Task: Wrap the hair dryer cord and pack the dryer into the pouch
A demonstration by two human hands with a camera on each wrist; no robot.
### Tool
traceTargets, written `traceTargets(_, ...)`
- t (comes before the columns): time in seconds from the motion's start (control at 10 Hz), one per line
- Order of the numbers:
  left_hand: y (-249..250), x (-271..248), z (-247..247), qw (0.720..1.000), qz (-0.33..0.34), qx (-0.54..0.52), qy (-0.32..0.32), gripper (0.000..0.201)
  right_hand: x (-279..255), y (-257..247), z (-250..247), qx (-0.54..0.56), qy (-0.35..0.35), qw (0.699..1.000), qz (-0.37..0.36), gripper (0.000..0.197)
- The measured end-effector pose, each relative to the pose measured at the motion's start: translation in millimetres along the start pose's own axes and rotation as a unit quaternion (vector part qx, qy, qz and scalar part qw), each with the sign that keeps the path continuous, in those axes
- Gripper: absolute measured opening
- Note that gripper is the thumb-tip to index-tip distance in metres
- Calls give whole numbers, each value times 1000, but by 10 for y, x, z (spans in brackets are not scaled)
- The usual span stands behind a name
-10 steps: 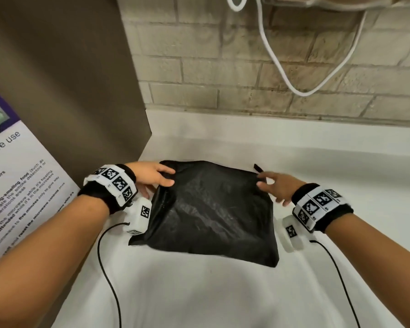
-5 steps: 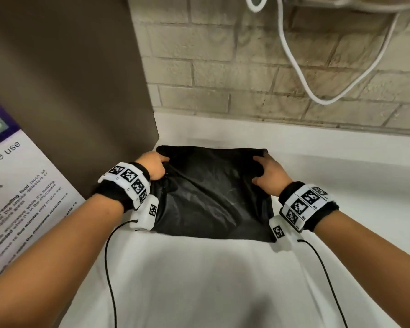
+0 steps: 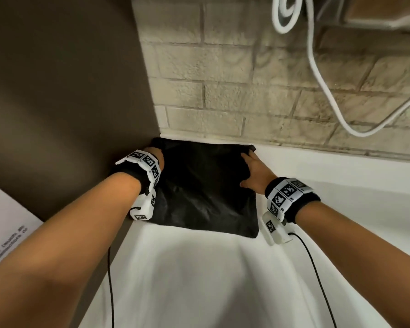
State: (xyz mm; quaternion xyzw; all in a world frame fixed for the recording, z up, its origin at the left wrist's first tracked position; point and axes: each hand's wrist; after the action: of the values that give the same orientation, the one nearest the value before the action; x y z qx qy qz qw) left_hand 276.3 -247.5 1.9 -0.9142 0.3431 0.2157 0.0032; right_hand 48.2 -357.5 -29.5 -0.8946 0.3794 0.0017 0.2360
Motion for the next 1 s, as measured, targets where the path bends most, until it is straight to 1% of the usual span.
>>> traceTargets(0.1, -91, 142, 47, 1000, 6, -5, 11, 36, 98, 3, 9, -9, -23, 1000, 0, 94)
traceTargets(0.2, -74, 94, 62, 999, 33, 13, 40, 38, 126, 27, 26, -21, -28, 999, 1, 89)
traceTargets(0.3, 0, -70, 14, 998, 47, 11, 33, 48, 106, 67, 58, -56, -22, 998, 13, 80)
traceTargets(0.4, 18, -280, 47, 998, 50, -22, 22, 63, -28, 40, 91, -105, 47, 993, 27, 62)
traceTargets(0.5, -23, -482, 262, 996, 73, -4, -60, 86, -219, -2, 156, -118, 57, 991, -22, 60)
traceTargets(0.6, -118, -511, 485, 993, 70, 3, -98, 91, -367, -26, 271, -96, -127, 983, -91, 85)
traceTargets(0.7, -181, -485, 566, 994, 69, 0, -84, 82, -367, -44, 379, -149, -171, 969, -99, 94)
traceTargets(0.8, -219, -448, 564, 995, 66, -4, -80, 77, -288, -79, 430, -164, -140, 972, -93, 87)
traceTargets(1.0, -269, -430, 536, 994, 71, -10, -87, 82, -264, -116, 444, -167, -125, 975, -72, 81)
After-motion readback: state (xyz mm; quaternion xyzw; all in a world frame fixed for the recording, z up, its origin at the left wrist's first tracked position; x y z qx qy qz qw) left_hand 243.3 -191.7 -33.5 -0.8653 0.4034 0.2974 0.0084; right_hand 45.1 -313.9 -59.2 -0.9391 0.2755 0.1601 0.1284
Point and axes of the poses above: each hand's wrist, its own x-axis towards the middle knuckle, its own z-axis out of the palm, y = z × x, and after that the axes turned 9 degrees about -x, right-handed
